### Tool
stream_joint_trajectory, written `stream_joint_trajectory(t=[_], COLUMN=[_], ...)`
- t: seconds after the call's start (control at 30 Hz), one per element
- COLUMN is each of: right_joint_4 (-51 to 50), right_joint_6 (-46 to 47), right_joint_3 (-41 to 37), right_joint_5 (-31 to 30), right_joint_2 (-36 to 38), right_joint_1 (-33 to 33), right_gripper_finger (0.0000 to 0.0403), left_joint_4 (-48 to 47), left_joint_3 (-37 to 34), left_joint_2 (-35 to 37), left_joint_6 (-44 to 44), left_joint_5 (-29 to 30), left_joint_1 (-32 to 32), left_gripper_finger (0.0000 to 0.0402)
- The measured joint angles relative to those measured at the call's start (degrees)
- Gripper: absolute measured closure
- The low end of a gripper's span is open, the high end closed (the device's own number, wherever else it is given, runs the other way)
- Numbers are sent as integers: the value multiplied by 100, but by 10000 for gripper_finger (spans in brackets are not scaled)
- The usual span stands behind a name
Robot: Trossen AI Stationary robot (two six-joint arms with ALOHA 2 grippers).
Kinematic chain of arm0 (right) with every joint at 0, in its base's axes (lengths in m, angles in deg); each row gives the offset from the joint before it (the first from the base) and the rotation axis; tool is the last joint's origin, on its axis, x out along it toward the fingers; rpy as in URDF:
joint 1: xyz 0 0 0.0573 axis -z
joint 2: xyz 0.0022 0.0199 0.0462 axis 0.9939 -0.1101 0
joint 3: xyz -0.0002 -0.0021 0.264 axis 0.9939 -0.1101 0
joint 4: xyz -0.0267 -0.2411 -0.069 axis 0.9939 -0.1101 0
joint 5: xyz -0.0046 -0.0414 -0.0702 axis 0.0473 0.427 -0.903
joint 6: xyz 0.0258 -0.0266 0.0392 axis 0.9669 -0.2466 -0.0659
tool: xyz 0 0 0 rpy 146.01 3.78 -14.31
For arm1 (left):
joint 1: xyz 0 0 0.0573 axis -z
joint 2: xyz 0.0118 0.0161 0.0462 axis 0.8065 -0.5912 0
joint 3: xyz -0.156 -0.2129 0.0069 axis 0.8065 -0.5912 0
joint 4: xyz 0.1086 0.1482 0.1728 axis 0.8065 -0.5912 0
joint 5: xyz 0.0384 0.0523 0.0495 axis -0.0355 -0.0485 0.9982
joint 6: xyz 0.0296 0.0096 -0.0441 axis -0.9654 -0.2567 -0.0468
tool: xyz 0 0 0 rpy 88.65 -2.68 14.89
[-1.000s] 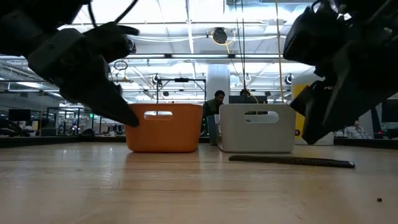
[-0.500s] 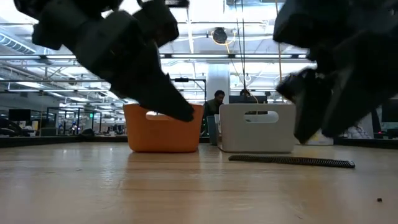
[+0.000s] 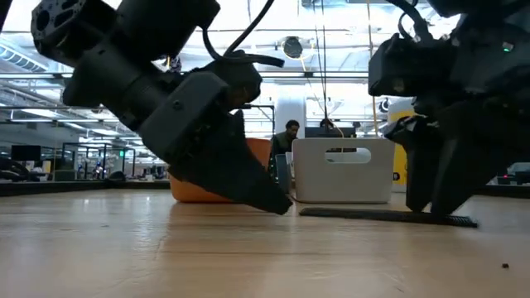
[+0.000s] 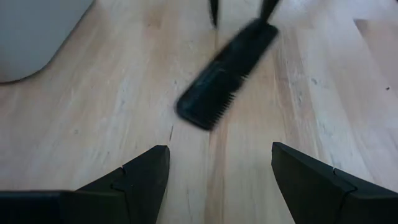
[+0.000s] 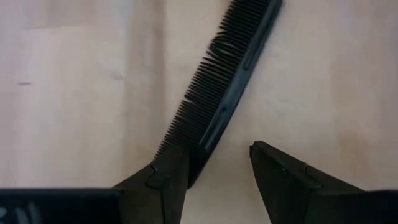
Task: Pick & Place Travel size toiletries
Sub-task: Put the black comb into the gray bin
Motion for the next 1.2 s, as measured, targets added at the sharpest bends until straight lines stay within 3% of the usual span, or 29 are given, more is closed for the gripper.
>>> stream_joint_trajectory(t=[0.27, 0.7, 0.8, 0.93, 1.2], right_joint_4=[536, 605, 543, 577, 1330], right_joint_6=[-31, -13, -39, 49, 444], right_joint_3=[-13, 112, 222, 284, 310], right_joint_5=[255, 413, 378, 298, -38], right_joint_2=[-408, -386, -401, -431, -920], right_joint_1=[33, 31, -6, -7, -34], right_gripper_finger=[231, 111, 110, 120, 127], left_joint_4=[13, 113, 105, 11, -245], left_joint_3=[255, 249, 247, 382, 759], left_joint_2=[-173, -180, -182, -184, -206], left_joint_6=[-170, -601, -924, -997, -1485], left_joint_5=[-9, -266, -356, -897, -1008], left_joint_1=[-40, -134, -131, -268, -355], left_gripper_finger=[119, 119, 119, 119, 119])
